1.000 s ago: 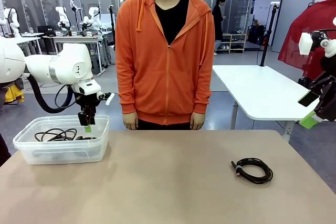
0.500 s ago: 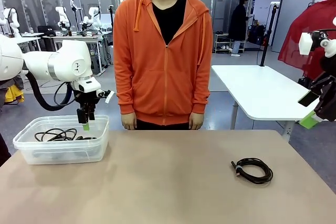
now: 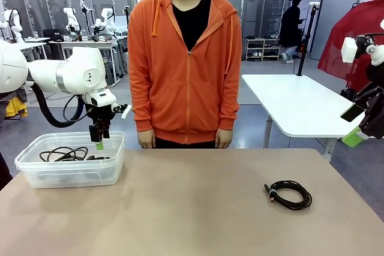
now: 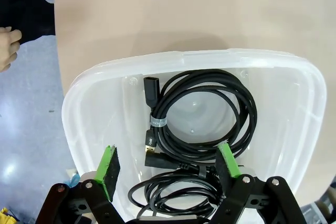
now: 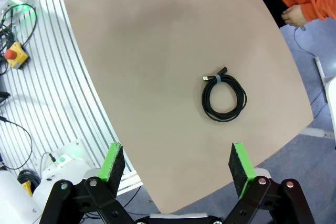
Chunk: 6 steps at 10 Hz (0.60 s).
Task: Organize and store the cables.
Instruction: Place the USB Extension Cable into the Organizing box.
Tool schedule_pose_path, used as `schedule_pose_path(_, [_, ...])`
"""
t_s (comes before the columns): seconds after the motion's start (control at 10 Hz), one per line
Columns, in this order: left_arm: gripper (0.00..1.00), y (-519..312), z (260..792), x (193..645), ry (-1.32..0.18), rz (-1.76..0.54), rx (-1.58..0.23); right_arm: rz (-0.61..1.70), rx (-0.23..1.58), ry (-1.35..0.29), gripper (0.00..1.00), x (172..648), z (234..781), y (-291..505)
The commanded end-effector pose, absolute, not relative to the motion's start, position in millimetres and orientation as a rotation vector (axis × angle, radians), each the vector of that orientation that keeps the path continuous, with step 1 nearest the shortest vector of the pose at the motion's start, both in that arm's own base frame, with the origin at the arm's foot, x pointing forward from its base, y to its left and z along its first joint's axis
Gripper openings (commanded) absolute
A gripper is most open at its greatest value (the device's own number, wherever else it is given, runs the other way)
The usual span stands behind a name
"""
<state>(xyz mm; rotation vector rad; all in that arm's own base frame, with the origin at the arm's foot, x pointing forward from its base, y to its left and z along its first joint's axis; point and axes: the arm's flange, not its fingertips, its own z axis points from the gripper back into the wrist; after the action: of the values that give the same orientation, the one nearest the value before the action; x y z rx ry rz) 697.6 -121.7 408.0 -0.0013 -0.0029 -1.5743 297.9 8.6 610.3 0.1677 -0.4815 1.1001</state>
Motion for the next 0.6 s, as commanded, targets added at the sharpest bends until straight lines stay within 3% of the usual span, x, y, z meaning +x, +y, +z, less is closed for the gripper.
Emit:
schedule_pose_path(0.0, [0.92,-118.7,407.6,699.5,-0.014,-1.581,-0.001,1.092,0.167,-0.475,1.00,298.2,612.3,9.4])
schedule_pose_path(0.5, [0.92,-118.7,407.6,699.5,-0.014,-1.581,-0.001,1.092,0.167,-0.475,1.00,298.2,612.3,9.4])
